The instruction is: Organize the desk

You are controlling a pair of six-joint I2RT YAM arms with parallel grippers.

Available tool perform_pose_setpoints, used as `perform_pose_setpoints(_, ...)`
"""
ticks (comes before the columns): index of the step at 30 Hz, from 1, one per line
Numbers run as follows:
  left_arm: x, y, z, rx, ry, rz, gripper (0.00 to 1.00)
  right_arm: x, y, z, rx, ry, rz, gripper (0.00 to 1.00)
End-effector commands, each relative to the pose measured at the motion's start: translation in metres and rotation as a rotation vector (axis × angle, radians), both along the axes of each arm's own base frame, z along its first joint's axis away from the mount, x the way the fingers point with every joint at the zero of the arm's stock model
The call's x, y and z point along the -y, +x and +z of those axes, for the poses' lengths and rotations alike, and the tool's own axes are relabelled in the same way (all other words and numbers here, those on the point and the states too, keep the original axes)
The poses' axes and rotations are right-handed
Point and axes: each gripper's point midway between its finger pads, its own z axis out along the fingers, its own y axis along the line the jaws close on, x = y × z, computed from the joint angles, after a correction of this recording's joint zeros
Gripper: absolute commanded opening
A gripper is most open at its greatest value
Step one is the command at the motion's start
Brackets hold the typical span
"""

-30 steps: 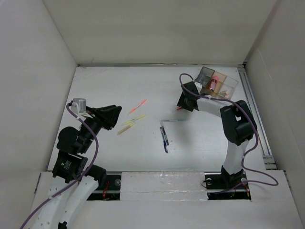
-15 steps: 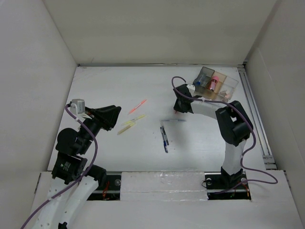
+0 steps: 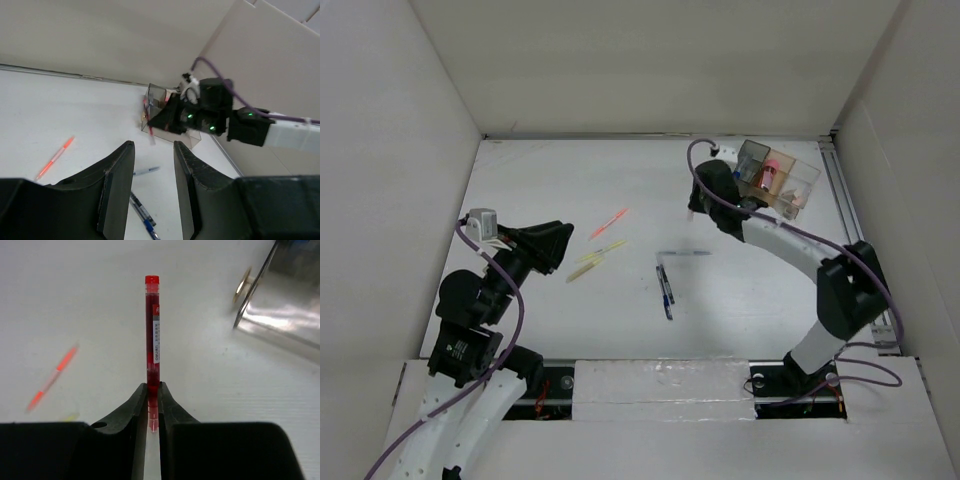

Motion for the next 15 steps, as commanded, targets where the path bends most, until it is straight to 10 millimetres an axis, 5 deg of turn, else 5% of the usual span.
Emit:
perform_pose_setpoints(1,-0.002,-0.007,0.020,0.075,-0.014,-0.002,0.33,0.044,0.018,0.083,0.225,-0.101,-0.040,0.02)
perform_pose_setpoints(2,-0.002,-0.009,0.022,0.083,-0.017,-0.007,0.33,0.071,0.021,0.080,0.221,-0.175,-0.079,0.00)
perform_pose_setpoints(6,-0.002,-0.010,0.022,0.085,-0.017,-0.012,0.33,0.121,0.023,0.076,0.209,-0.331,-0.192,0.00)
perform_pose_setpoints(10,-0.002,-0.010,0.023,0.087,-0.016,-0.011,0.33,0.136,0.027,0.069,0.163,-0.404,-0.243,0.00)
perform_pose_setpoints(11,-0.003,-0.011,0.024,0.091,-0.019,-0.008,0.33,0.140,0.024,0.052,0.094,-0.392,-0.265,0.00)
perform_pose_setpoints(15,-0.003,-0.012,0.025,0.094,-0.020,-0.010,0.33,0.155,0.028,0.043,0.047,-0.119,-0.436,0.00)
